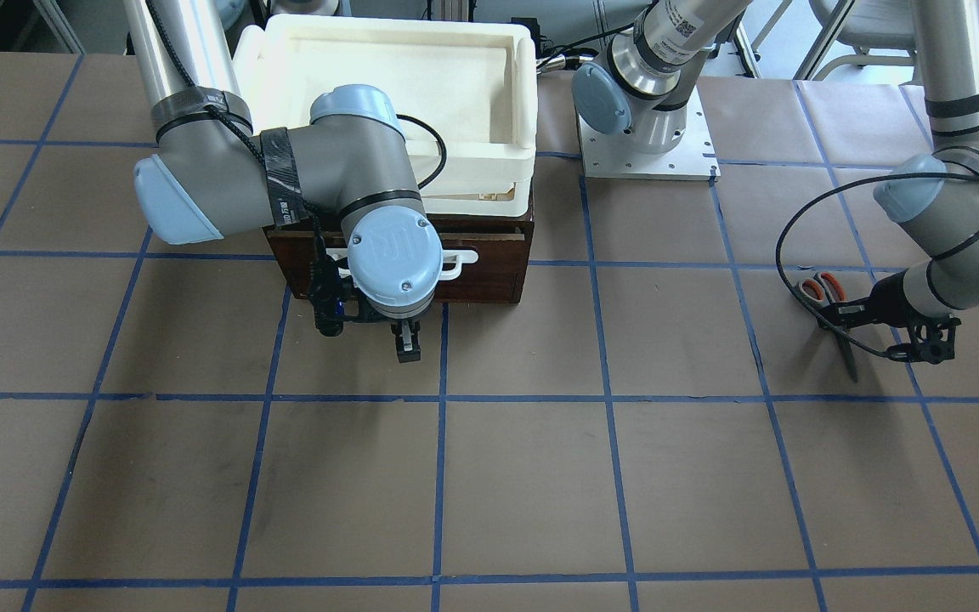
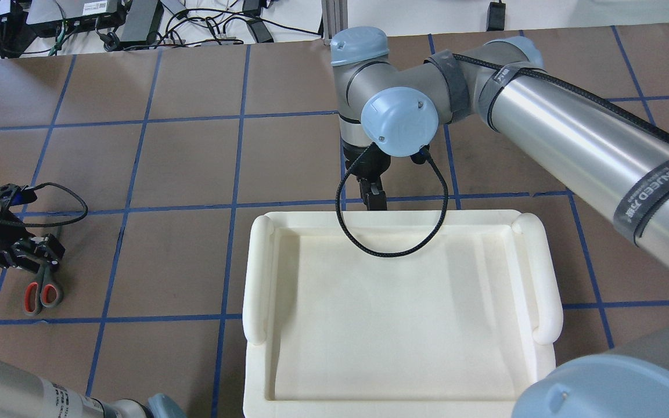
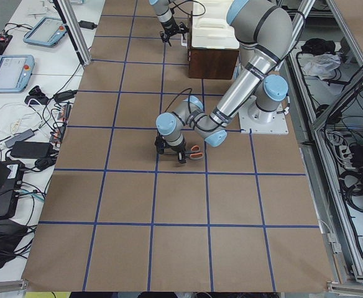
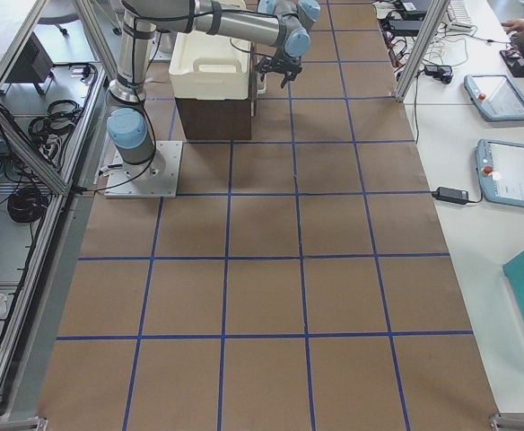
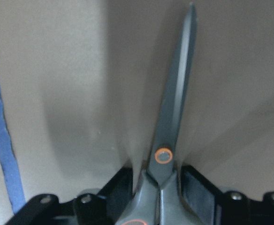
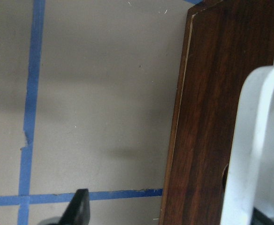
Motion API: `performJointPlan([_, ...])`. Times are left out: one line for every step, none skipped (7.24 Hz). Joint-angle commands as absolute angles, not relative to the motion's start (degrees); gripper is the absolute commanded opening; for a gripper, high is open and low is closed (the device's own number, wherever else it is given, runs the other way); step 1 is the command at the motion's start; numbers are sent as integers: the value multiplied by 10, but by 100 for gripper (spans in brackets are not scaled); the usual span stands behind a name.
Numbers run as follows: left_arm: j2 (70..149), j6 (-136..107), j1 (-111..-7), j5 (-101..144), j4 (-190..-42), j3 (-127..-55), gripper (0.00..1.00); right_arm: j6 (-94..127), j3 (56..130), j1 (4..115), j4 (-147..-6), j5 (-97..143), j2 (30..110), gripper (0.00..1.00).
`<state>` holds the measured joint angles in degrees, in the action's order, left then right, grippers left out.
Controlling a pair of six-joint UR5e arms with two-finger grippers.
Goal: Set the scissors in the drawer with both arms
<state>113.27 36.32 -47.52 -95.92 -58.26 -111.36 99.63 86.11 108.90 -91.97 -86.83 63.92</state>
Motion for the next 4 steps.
performJointPlan([1129,370,-475,-942,-580,-1114,49,964,856,1089,-946,-886,641,100])
performJointPlan([1129,371,-475,-942,-579,-1113,51,941,856,1089,-963,-890,640,100])
performJointPlan([1129,371,-475,-944,-579,-1113,60,932,854,1088,-978,-891,639,100])
performJointPlan([1128,371,-475,-944,-579,-1113,63,912,853,1087,-989,-891,638,100])
